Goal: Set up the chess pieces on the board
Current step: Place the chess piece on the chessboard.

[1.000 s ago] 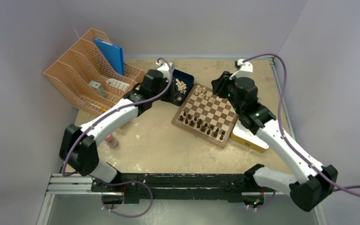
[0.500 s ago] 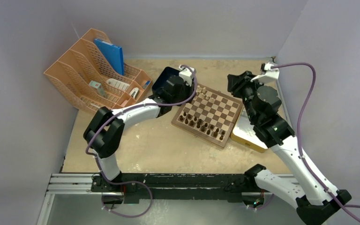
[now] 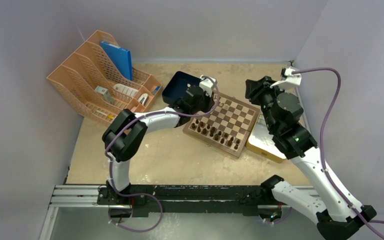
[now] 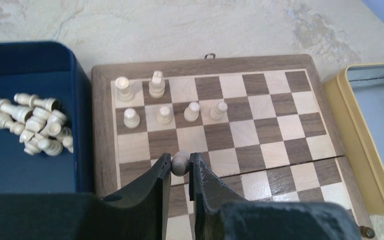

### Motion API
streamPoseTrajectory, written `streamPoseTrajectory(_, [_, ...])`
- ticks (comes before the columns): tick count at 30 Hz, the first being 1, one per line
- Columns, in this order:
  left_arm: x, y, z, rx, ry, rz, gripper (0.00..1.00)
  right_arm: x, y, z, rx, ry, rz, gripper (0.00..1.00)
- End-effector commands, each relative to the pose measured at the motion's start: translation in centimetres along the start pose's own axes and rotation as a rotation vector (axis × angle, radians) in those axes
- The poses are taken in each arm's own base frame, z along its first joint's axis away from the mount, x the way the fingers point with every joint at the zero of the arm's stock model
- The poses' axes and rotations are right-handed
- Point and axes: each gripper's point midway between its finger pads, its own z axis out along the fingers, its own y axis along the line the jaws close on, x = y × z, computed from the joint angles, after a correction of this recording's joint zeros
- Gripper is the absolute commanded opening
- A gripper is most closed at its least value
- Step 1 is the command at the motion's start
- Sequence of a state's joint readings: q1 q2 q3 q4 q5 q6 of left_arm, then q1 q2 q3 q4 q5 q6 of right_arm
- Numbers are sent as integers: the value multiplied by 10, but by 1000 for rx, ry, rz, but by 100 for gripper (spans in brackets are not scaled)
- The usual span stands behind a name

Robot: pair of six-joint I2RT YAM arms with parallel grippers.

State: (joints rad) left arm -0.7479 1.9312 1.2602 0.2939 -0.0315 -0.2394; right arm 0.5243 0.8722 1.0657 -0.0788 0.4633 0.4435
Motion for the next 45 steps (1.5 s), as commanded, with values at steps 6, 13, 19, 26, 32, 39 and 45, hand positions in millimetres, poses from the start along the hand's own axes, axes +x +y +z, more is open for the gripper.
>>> streamPoseTrajectory(6, [-76, -24, 19, 57, -191, 54, 0, -36, -1, -15, 2, -95, 7, 42])
streamPoseTrajectory(13, [-71, -24, 44, 52, -163, 95, 0, -39, -2, -19, -1, -102, -3, 43])
streamPoseTrajectory(19, [-73, -28, 58, 50, -171, 130, 0, -39, -2, -21, -12, -108, -20, 43])
streamPoseTrajectory(26, [-67, -35, 70, 51, -154, 178, 0, -41, -2, -22, -14, -119, -13, 43])
streamPoseTrajectory(32, [-58, -36, 85, 40, -122, 220, 0, -41, -2, -23, -17, -118, -20, 43])
streamPoseTrajectory(39, [-49, -36, 95, 36, -87, 232, 0, -41, -3, -25, -15, -122, -20, 43])
streamPoseTrajectory(45, [-44, -33, 99, 18, -70, 247, 0, -42, -3, -25, -17, -124, -23, 43])
